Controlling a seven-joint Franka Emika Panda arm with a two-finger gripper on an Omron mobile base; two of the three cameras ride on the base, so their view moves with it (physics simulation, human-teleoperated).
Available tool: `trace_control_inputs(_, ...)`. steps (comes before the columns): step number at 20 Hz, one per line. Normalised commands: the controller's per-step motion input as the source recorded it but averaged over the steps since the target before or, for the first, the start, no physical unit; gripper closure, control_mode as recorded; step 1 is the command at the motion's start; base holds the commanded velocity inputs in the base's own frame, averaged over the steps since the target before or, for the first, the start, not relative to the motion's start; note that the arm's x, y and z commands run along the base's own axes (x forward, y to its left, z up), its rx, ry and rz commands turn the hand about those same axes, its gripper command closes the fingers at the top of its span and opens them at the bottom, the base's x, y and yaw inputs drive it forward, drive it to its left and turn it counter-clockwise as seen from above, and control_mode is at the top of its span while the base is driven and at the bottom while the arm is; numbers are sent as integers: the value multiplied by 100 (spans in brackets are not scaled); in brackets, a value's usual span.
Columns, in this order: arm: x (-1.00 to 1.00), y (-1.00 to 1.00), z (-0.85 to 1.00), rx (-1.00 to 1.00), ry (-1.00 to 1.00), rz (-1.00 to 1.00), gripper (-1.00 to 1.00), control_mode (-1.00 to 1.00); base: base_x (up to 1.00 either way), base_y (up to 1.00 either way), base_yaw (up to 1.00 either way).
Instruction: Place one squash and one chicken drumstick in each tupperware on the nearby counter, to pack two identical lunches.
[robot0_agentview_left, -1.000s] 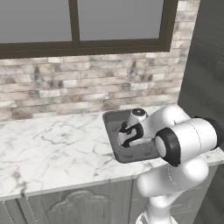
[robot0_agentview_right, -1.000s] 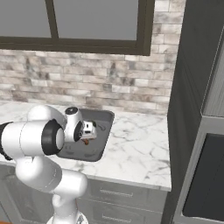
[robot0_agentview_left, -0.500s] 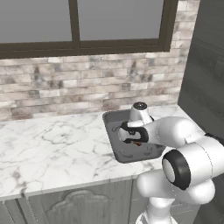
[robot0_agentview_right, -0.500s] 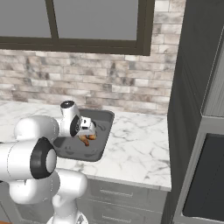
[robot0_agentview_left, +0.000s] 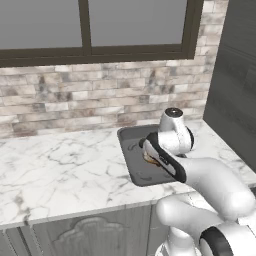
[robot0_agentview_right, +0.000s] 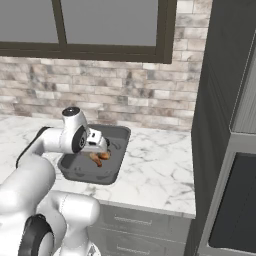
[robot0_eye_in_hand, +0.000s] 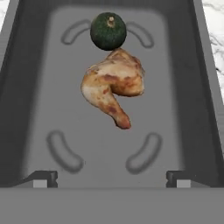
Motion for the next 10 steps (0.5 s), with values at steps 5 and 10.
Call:
trace_control_inputs(5, -94, -30, 40, 5, -21, 2, -100, -100, 0, 0, 0)
trace_control_inputs(10, -80, 0, 28, 0, -21, 2, -100, -100, 0, 0, 0)
